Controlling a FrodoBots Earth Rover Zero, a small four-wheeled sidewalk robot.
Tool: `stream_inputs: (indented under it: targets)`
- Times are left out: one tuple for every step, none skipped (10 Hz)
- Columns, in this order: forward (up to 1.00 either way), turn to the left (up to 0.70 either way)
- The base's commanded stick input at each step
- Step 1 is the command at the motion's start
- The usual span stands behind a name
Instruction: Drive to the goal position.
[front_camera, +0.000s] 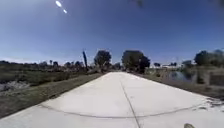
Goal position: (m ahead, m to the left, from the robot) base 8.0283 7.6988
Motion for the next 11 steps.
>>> stream_inputs:
  targets:
    - [1.00,0.00]
    - [1.00,0.00]
    - [1.00,0.00]
    - [1.00,0.00]
    - [1.00,0.00]
    - [1.00,0.00]
    - [1.00,0.00]
    - [1.00,0.00]
    - [1.00,0.00]
    - [1.00,0.00]
    - [1.00,0.00]
